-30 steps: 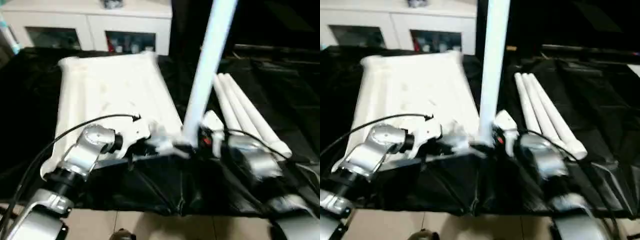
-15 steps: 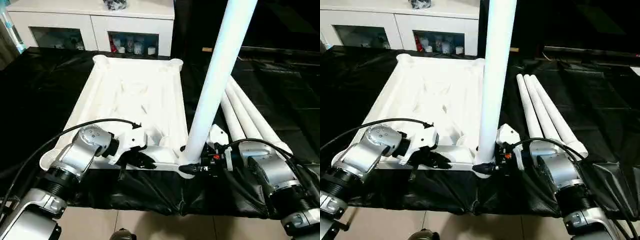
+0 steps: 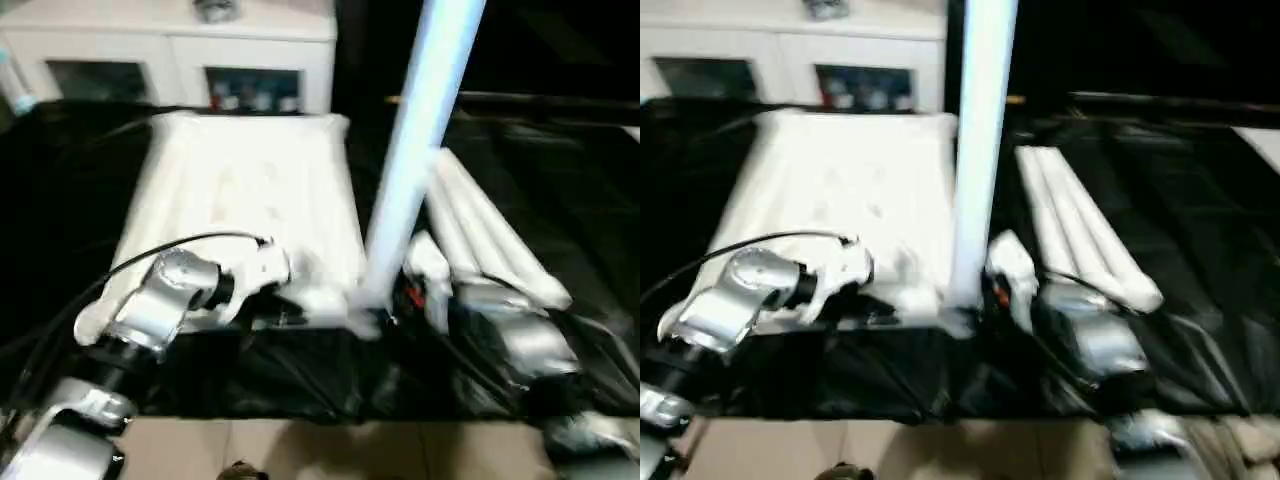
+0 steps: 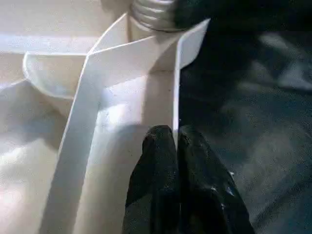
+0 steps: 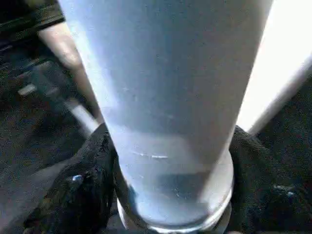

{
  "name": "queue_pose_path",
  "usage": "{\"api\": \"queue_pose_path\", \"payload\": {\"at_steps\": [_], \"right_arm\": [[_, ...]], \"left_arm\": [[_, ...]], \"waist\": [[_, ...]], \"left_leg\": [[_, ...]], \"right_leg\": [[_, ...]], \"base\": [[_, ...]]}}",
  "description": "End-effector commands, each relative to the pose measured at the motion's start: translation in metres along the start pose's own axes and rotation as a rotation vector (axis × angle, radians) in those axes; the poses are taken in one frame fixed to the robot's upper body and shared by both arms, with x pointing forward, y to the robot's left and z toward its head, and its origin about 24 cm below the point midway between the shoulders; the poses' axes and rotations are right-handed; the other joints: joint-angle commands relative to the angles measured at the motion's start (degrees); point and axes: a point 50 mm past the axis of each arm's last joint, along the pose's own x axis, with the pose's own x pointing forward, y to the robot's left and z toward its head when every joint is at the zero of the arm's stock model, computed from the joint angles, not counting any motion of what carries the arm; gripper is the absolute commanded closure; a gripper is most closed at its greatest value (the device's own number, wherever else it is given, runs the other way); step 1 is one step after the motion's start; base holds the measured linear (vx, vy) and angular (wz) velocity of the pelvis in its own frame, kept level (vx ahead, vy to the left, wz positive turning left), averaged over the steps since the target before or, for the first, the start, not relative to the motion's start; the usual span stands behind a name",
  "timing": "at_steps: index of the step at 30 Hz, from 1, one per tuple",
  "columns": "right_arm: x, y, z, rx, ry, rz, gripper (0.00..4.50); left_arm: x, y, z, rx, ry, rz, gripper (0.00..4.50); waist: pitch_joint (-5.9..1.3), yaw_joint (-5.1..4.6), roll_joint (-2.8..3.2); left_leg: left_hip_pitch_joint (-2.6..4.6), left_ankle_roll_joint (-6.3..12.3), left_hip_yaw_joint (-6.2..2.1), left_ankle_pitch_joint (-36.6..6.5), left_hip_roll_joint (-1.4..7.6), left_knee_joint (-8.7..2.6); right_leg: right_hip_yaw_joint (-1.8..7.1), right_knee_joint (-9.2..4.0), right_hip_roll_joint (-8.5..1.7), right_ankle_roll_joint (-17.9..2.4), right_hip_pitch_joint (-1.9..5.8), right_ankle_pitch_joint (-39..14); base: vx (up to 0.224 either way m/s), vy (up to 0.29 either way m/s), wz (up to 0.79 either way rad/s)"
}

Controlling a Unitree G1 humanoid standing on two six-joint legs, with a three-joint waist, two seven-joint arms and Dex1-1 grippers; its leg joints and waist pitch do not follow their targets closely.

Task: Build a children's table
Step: Rotate leg to tighten

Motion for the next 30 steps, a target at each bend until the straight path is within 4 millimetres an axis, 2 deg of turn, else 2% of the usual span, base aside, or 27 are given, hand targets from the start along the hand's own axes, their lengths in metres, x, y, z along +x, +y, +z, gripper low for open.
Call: {"api": "queue_pose_path", "payload": {"at_steps": [1,2,3,6,7,8,10,11,15,18,24,29,30], "right_arm": [[0.03,0.009,0.001,0.06,-0.002,-0.087,1.75],[0.032,0.009,0.001,0.066,-0.004,-0.096,1.75],[0.04,0.011,0.001,0.088,-0.004,-0.134,1.75],[0.056,0.017,0.003,0.123,0.001,-0.213,1.75],[0.056,0.017,0.003,0.123,0.001,-0.213,1.75],[0.065,0.02,0.004,0.139,0.007,-0.252,1.75],[0.071,0.024,0.004,0.138,0.012,-0.272,1.75],[0.075,0.026,0.005,0.133,0.011,-0.284,1.19],[0.08,0.028,0.008,0.14,-0.009,-0.274,0.87],[0.075,0.02,0.009,0.101,-0.013,-0.283,0.6],[0.055,0.003,0.008,0.022,0.003,-0.225,0.6],[0.041,-0.004,0.009,-0.008,0.0,-0.148,0.6],[0.031,-0.006,0.008,-0.042,0.005,-0.069,0.6]], "left_arm": [[0.016,0.0,0.024,0.021,-0.065,0.072,4.5],[0.016,0.0,0.024,0.019,-0.064,0.08,4.5],[0.019,0.001,0.027,0.003,-0.067,0.113,4.5],[0.024,0.003,0.035,-0.027,-0.071,0.194,4.5],[0.024,0.003,0.035,-0.027,-0.071,0.194,4.5],[0.028,0.002,0.039,-0.031,-0.075,0.227,4.5],[0.031,0.001,0.043,-0.031,-0.078,0.246,4.5],[0.033,0.0,0.046,-0.03,-0.082,0.259,4.5],[0.038,-0.006,0.049,-0.024,-0.098,0.236,4.5],[0.037,-0.011,0.045,-0.018,-0.108,0.178,4.5],[0.029,-0.017,0.033,0.03,-0.098,0.052,4.5],[0.023,-0.016,0.027,0.037,-0.106,0.011,4.5],[0.018,-0.015,0.022,0.05,-0.098,-0.018,4.5]], "waist": [[-3.36,-0.23,0.31],[-3.45,-0.37,0.3],[-3.42,-0.54,0.37],[-3.58,-0.6,0.3],[-3.58,-0.6,0.3],[-3.67,-0.65,0.43],[-3.73,-0.76,0.31],[-3.78,-0.83,0.4],[-3.86,-0.68,0.43],[-3.94,-0.79,0.7],[-4.21,-0.73,0.68],[-3.99,-0.52,0.64],[-3.97,-0.38,0.63]], "left_leg": [[1.29,-3.06,-1.51,-24.2,2.47,-4.78],[1.3,-3.23,-1.49,-24.3,2.44,-4.67],[1.63,-2.86,-1.25,-24.5,2.4,-4.52],[1.33,-2.24,-1.2,-22.7,2.4,-4.61],[1.33,-2.24,-1.2,-22.7,2.4,-4.61],[1.28,-2.3,-1.17,-22.2,2.45,-4.6],[1.16,-2.09,-1.07,-21.4,2.44,-4.62],[1.19,-2.18,-1.05,-21.1,2.47,-4.57],[0.92,-1.16,-0.88,-19.3,2.3,-4.48],[0.9,-0.9,-0.8,-18.6,2.35,-4.41],[0.75,0.71,-0.59,-15.1,2.33,-4.08],[1.01,1.0,-0.52,-16.6,2.56,-4.15],[1.1,0.83,-0.5,-16.9,2.58,-4.18]], "right_leg": [[1.97,-5.41,-3.56,-9.0,1.69,-27.2],[1.97,-5.34,-3.6,-9.2,1.72,-26.8],[2.15,-5.61,-3.5,-9.5,1.37,-26.1],[2.04,-5.31,-3.31,-9.9,1.77,-22.9],[2.04,-5.31,-3.31,-9.9,1.77,-22.9],[2.07,-5.05,-3.33,-10.4,1.81,-21.4],[2.06,-4.93,-3.21,-10.7,1.89,-19.5],[2.12,-4.75,-3.24,-11.1,1.83,-18.7],[2.09,-4.59,-3.12,-11.3,2.25,-15.7],[2.08,-4.42,-2.99,-11.8,2.28,-13.5],[1.98,-3.61,-2.84,-14.2,2.83,-6.3],[1.98,-3.91,-2.95,-14.2,2.78,-9.2],[1.97,-3.99,-2.89,-14.1,2.76,-9.7]], "base": [[0.0,0.0,0.0],[0.0,0.0,0.0],[0.0,0.0,0.0],[0.0,0.0,0.0],[0.0,0.0,0.0],[0.0,0.0,0.0],[0.0,0.0,0.0],[0.0,0.0,0.0],[0.0,0.0,0.0],[0.0,0.0,0.0],[0.0,0.0,0.0],[0.0,0.0,0.0],[0.0,0.0,0.0]]}}
